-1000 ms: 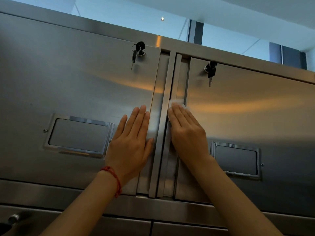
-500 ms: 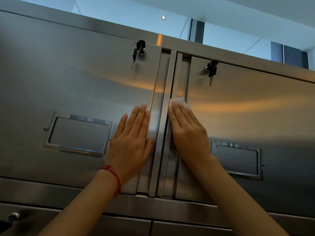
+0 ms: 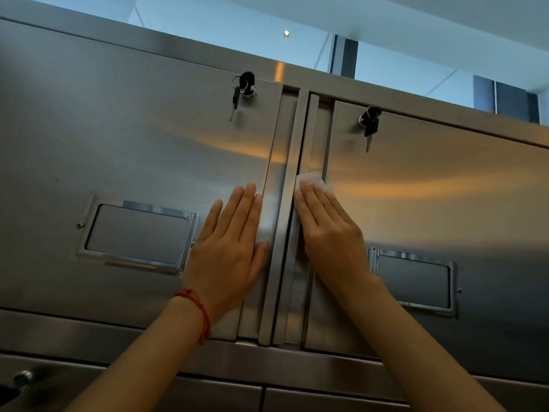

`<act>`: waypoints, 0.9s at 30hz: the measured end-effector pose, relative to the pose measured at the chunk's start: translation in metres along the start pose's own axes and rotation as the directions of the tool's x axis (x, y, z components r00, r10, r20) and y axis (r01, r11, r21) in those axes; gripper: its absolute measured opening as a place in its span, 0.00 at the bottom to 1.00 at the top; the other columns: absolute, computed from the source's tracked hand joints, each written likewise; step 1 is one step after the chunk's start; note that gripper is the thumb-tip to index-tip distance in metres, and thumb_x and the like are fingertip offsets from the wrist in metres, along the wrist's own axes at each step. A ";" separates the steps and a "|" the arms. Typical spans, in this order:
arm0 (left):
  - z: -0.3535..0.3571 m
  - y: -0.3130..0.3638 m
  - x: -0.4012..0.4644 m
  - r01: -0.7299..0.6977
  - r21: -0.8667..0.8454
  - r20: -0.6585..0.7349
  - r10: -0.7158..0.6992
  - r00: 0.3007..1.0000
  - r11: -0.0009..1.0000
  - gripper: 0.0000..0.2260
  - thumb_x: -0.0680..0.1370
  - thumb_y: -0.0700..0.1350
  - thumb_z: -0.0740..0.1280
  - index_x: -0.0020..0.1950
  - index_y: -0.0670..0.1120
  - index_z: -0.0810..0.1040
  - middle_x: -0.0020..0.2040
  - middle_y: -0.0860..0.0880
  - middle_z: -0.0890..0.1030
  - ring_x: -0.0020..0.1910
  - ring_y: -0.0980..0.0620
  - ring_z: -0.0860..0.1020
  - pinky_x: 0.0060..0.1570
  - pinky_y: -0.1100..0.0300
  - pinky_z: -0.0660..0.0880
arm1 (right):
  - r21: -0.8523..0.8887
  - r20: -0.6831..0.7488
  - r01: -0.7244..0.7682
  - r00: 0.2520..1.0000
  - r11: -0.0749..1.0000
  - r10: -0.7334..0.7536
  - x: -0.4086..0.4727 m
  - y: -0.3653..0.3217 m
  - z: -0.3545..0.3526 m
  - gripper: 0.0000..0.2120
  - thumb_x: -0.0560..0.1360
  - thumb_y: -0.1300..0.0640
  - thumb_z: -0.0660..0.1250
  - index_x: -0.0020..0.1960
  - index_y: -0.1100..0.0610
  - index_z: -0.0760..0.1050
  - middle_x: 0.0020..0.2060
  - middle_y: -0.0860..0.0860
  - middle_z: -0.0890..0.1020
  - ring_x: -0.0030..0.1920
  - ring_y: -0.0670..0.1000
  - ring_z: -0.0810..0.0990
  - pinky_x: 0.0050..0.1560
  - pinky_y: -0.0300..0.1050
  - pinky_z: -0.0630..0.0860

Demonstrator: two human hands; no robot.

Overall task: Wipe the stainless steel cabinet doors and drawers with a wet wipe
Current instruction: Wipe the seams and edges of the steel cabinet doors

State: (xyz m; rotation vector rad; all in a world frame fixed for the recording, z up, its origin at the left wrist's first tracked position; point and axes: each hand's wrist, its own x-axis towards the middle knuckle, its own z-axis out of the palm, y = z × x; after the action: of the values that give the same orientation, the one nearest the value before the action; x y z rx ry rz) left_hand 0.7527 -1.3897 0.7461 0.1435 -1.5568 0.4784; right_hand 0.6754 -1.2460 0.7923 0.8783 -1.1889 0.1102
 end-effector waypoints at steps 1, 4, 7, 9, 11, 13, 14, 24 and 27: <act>0.000 0.000 0.000 0.000 0.002 0.001 0.000 1.000 1.000 0.26 0.79 0.51 0.51 0.72 0.36 0.63 0.72 0.37 0.63 0.71 0.40 0.62 0.68 0.41 0.59 | 0.001 -0.003 -0.001 1.000 1.000 0.001 0.001 0.001 0.000 0.24 0.64 0.70 0.76 0.59 0.70 0.76 0.57 0.66 0.78 0.58 0.62 0.77 0.58 0.57 0.73; 0.001 0.000 0.000 0.005 0.008 -0.002 -0.005 1.000 1.000 0.26 0.79 0.51 0.51 0.72 0.36 0.63 0.72 0.37 0.63 0.72 0.40 0.62 0.68 0.42 0.59 | 0.009 -0.011 -0.028 1.000 1.000 0.028 0.010 0.004 0.001 0.24 0.63 0.70 0.76 0.58 0.70 0.76 0.56 0.66 0.78 0.57 0.63 0.78 0.58 0.57 0.72; 0.002 0.000 0.000 0.007 0.010 0.000 -0.007 1.000 1.000 0.26 0.79 0.51 0.51 0.72 0.36 0.63 0.72 0.38 0.63 0.72 0.41 0.62 0.68 0.42 0.59 | 0.024 -0.010 -0.046 0.999 0.999 0.047 0.013 0.003 0.001 0.24 0.63 0.71 0.76 0.58 0.71 0.76 0.56 0.67 0.78 0.57 0.63 0.78 0.58 0.57 0.72; 0.002 0.000 -0.001 0.006 0.014 0.006 -0.006 1.000 1.000 0.26 0.79 0.51 0.51 0.72 0.36 0.63 0.72 0.38 0.63 0.72 0.40 0.62 0.68 0.42 0.59 | 0.027 -0.011 -0.039 0.999 0.999 0.040 0.009 0.001 0.001 0.24 0.63 0.70 0.77 0.57 0.71 0.76 0.56 0.67 0.78 0.57 0.63 0.78 0.57 0.57 0.72; 0.001 0.000 0.000 0.009 0.016 0.010 -0.009 1.000 1.000 0.26 0.79 0.51 0.51 0.72 0.36 0.63 0.72 0.38 0.63 0.72 0.40 0.62 0.68 0.42 0.59 | 0.020 -0.014 -0.025 1.000 0.999 0.026 0.006 0.001 0.000 0.24 0.62 0.70 0.77 0.57 0.71 0.77 0.55 0.66 0.78 0.56 0.63 0.79 0.57 0.57 0.72; 0.001 0.000 0.000 0.011 0.014 0.017 -0.011 1.000 1.000 0.26 0.79 0.51 0.51 0.72 0.36 0.63 0.73 0.38 0.63 0.72 0.41 0.61 0.69 0.43 0.59 | 0.008 -0.014 -0.018 1.000 1.000 0.018 0.008 0.002 0.000 0.24 0.62 0.70 0.77 0.57 0.70 0.77 0.55 0.66 0.79 0.56 0.62 0.79 0.57 0.57 0.73; 0.001 0.000 0.000 0.012 0.014 0.017 -0.012 1.000 1.000 0.26 0.79 0.51 0.52 0.72 0.36 0.63 0.73 0.38 0.63 0.72 0.41 0.61 0.69 0.43 0.60 | 0.001 -0.018 -0.020 1.000 1.000 0.020 0.010 0.003 0.000 0.24 0.62 0.70 0.77 0.57 0.70 0.77 0.55 0.66 0.79 0.56 0.62 0.79 0.57 0.56 0.73; 0.000 0.000 -0.001 0.017 0.010 0.029 -0.018 0.999 1.000 0.26 0.79 0.51 0.51 0.72 0.36 0.62 0.73 0.38 0.62 0.72 0.41 0.61 0.69 0.44 0.60 | 0.025 -0.012 -0.072 0.997 0.997 0.072 0.010 -0.002 0.001 0.25 0.61 0.70 0.78 0.56 0.70 0.77 0.54 0.66 0.79 0.55 0.62 0.79 0.56 0.56 0.74; 0.001 0.001 0.000 0.017 0.000 0.032 -0.017 0.999 1.000 0.26 0.79 0.51 0.51 0.72 0.36 0.62 0.73 0.38 0.62 0.72 0.41 0.61 0.70 0.45 0.58 | 0.023 -0.005 -0.085 0.996 0.996 0.085 0.011 -0.002 0.001 0.25 0.61 0.70 0.78 0.56 0.70 0.77 0.55 0.66 0.79 0.56 0.62 0.79 0.56 0.56 0.73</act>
State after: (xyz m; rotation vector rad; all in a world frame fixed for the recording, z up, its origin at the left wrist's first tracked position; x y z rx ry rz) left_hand 0.7519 -1.3895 0.7457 0.1652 -1.5853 0.4644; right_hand 0.6799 -1.2524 0.8003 0.8470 -1.2214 0.1955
